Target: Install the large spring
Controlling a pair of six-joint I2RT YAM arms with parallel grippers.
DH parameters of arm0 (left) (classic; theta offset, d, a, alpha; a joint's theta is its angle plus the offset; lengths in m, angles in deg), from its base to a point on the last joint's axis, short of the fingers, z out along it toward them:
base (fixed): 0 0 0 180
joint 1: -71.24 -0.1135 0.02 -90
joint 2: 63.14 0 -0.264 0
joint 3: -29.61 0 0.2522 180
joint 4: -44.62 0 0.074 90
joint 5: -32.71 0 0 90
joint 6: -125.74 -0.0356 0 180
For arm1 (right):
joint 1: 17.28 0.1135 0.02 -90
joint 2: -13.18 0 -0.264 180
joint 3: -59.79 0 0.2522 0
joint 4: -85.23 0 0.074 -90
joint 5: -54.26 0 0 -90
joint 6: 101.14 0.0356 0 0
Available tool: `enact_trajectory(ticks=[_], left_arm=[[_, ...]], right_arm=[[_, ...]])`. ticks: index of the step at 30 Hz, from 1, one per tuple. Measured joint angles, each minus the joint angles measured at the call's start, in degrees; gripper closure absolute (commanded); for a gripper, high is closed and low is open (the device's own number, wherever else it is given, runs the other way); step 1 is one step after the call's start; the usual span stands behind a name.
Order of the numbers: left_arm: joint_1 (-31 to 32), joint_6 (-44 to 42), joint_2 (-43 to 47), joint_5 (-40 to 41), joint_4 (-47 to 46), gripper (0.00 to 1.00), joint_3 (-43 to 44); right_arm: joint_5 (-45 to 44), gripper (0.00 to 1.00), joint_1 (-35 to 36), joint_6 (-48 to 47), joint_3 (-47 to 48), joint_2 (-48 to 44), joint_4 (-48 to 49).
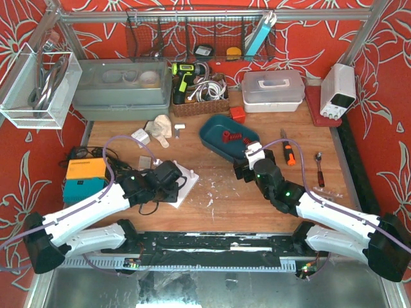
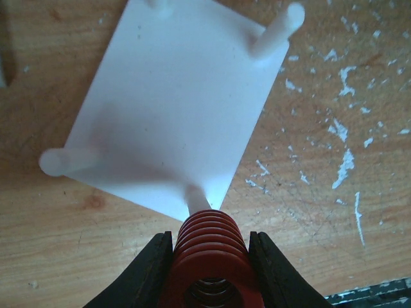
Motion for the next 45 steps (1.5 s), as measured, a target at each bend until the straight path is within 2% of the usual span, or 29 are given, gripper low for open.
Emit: enact_trajectory(ticks=[5,15,20,26,37,40,43,45], left_arm=[[1.97,1.22,-3.41,0.57,-0.07,1.0,-0.61],[2.05,1.68,-4.37,1.95,-1.64,1.0,-1.79],[2.05,1.68,-5.09,1.97,-2.08,0.84,-2.78],[2.05,1.68,-6.69,1.97,-2.84,0.59,-3.06],[2.05,2.45,-7.34,2.78,-4.63,0.31,-3.17],[2.08,1.79,-6.62,4.07,-5.81,0.14,-2.67],[2.08,0.42,-5.42,6.93,-8.48,0.09,-0.57],[2.08,-0.83,-4.48,8.9,-12.35,0.03,0.59]], right_arm=[[0.2,0.01,-0.2,0.31,0.0,0.0,-0.04],[0.42,0.01,-0.61,0.52,0.0,-0.66,-0.22],[0.66,0.01,-0.79,0.57,0.0,-0.79,-0.2],[0.83,0.01,-1.07,0.59,-0.22,-1.09,-0.17],[0.83,0.01,-1.33,0.72,-0.72,-1.25,0.0],[0.83,0.01,-1.42,1.18,-0.72,-1.22,0.0],[0.79,0.01,-1.73,1.95,-0.52,-0.7,-0.94],[0.61,0.01,-1.99,2.38,0.87,0.59,-4.11]])
